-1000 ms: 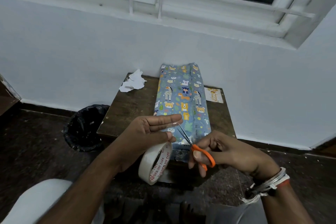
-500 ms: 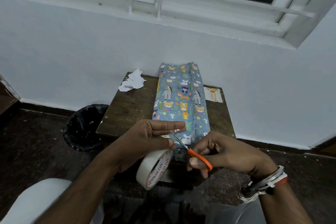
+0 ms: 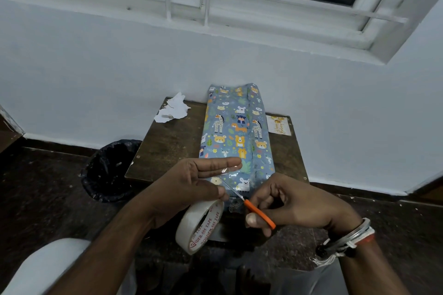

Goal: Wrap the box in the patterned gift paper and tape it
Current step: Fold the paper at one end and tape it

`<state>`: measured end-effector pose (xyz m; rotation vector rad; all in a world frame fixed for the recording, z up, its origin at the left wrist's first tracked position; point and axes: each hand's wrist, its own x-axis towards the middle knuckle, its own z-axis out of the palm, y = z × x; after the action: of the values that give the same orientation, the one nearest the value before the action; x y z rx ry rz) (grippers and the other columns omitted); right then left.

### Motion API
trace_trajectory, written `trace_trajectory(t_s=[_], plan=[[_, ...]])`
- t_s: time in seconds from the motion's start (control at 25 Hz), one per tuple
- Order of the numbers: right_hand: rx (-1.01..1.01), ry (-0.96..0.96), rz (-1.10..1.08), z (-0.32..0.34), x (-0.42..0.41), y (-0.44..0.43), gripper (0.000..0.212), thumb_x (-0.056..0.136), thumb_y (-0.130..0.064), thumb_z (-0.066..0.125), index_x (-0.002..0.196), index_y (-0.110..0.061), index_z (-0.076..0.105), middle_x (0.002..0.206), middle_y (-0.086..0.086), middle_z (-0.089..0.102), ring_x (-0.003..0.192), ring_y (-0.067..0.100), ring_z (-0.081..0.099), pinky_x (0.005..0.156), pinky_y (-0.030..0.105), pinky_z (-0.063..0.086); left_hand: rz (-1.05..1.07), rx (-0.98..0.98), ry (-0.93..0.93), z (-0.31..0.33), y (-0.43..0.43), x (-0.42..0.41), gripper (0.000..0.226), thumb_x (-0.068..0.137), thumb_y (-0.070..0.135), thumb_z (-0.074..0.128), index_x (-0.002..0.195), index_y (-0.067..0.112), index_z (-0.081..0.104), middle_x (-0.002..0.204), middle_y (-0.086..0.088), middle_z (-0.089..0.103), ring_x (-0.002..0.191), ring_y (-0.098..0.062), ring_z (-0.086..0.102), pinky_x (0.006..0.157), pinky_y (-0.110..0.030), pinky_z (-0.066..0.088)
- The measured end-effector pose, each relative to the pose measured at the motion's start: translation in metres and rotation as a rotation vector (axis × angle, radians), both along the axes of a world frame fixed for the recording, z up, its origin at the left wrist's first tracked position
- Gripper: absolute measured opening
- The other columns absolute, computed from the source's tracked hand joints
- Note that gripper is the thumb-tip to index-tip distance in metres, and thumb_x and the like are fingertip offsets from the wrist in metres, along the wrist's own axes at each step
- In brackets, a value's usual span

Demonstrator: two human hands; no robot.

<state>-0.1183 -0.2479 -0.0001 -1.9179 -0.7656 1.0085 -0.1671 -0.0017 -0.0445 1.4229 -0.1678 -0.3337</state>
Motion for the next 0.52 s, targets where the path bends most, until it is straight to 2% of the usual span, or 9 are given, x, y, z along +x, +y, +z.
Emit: trace_trajectory(t_s=[0.12,0.32,0.44,0.52], plan=[[0.012,0.002,0.004,0.000,0.000,0.001,0.011,0.093,-0.025,0.076,0.095,-0.015,0.081,0.074,0.005,0.076,0.069,0.014,0.067,0.073,0.024,0.052,0.008,-0.040,-0.010,0.003,0.001,-0.001,0.058,0.089,-0.021,0.057,0.133,0.016,0.065,0.133,0.002,0.069,0.096,-0.013,0.073,0.082,-0.023,0.057],[0.054,-0.182,-0.098,-0.007,-0.004,0.003,0.018,0.086,-0.028,0.084,0.099,-0.021,0.075,0.071,0.007,0.075,0.067,0.015,0.063,0.070,0.034,0.049,0.008,-0.082,-0.015,0.005,0.006,0.000,0.063,0.088,-0.021,0.058,0.137,0.017,0.062,0.137,0.003,0.066,0.099,-0.012,0.072,0.080,-0.024,0.058],[0.140,-0.253,-0.277,-0.005,-0.003,-0.004,0.027,0.082,-0.033,0.086,0.102,-0.025,0.070,0.069,0.007,0.074,0.063,0.020,0.066,0.065,0.036,0.051,0.037,-0.084,-0.041,0.004,0.012,0.001,0.068,0.085,-0.019,0.061,0.139,0.022,0.059,0.142,0.006,0.062,0.100,-0.018,0.070,0.080,-0.026,0.058],[0.170,-0.407,-0.516,-0.009,0.003,-0.002,0.031,0.075,-0.034,0.089,0.097,-0.025,0.069,0.066,0.001,0.072,0.061,0.014,0.063,0.064,0.032,0.050,0.054,-0.078,-0.063,0.003,0.013,0.002,0.074,0.085,-0.019,0.063,0.144,0.026,0.054,0.144,0.008,0.061,0.101,-0.025,0.068,0.082,-0.026,0.058]])
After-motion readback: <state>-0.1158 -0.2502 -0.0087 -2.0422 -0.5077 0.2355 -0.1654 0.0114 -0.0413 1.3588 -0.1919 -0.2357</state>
